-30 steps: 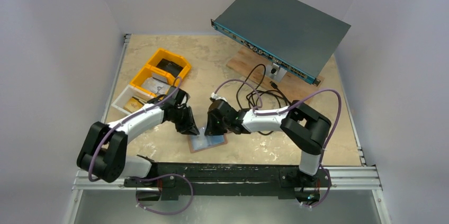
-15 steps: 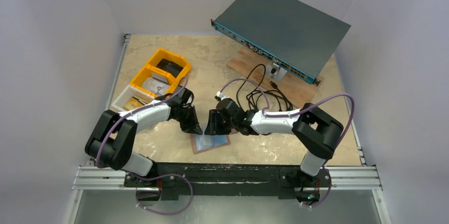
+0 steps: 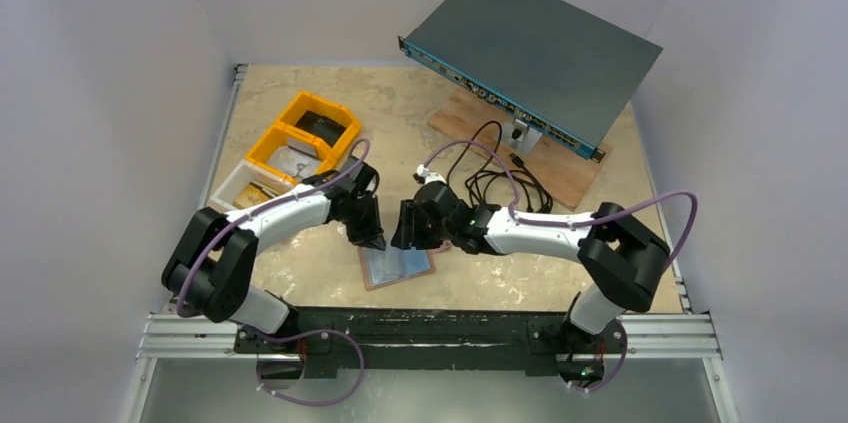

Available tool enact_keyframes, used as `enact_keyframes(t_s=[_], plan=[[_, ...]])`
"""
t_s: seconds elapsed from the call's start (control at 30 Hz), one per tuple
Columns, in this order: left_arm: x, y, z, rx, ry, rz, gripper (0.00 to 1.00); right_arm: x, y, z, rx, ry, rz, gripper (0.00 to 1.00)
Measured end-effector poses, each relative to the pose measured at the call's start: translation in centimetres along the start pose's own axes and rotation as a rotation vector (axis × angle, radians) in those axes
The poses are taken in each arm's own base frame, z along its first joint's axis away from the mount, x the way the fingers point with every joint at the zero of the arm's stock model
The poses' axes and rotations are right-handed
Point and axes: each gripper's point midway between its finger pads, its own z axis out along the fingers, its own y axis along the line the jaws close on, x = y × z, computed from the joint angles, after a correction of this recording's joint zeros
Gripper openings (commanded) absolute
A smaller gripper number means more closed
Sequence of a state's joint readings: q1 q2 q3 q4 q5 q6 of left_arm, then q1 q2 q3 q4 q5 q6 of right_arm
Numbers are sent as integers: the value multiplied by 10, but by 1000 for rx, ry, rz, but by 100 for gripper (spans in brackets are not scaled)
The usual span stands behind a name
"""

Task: Take the credit cards out of the card holder
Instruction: Remove the credit card from the card holder.

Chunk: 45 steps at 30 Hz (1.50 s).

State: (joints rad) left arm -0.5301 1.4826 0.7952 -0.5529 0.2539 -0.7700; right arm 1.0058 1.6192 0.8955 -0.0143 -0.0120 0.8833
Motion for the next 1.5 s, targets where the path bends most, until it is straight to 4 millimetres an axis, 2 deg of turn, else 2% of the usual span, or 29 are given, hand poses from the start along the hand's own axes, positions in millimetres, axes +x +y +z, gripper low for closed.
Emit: enact_keyframes(t_s=[0.37, 0.6, 0.77, 0.9, 1.0, 1.17, 1.27, 1.33, 1.5], plan=[[1, -27, -6, 55, 5, 60, 6, -17, -7, -23, 51, -74, 3, 43], [9, -54, 17, 139, 86, 61, 8, -27, -11, -48, 69, -139, 12, 43], [14, -59, 34, 135, 128, 50, 12, -23, -16, -48, 88, -128, 11, 44], [11, -60, 33, 128, 117, 48, 14, -18, -17, -46, 81, -107, 9, 43], [6, -56, 23, 102, 77, 53, 14, -15, -12, -44, 52, -89, 3, 43], [-11, -46, -19, 84, -61, 36, 14, -7, 0, -27, -23, -38, 2, 43], [-19, -31, -39, 79, -134, 3, 14, 3, 2, -13, -54, 11, 3, 43], [-19, -17, -42, 56, -150, -22, 13, 9, 3, -5, -72, 38, 9, 43], [-1, 10, -28, -13, -92, -48, 11, 14, 2, 10, -110, 79, 28, 42]])
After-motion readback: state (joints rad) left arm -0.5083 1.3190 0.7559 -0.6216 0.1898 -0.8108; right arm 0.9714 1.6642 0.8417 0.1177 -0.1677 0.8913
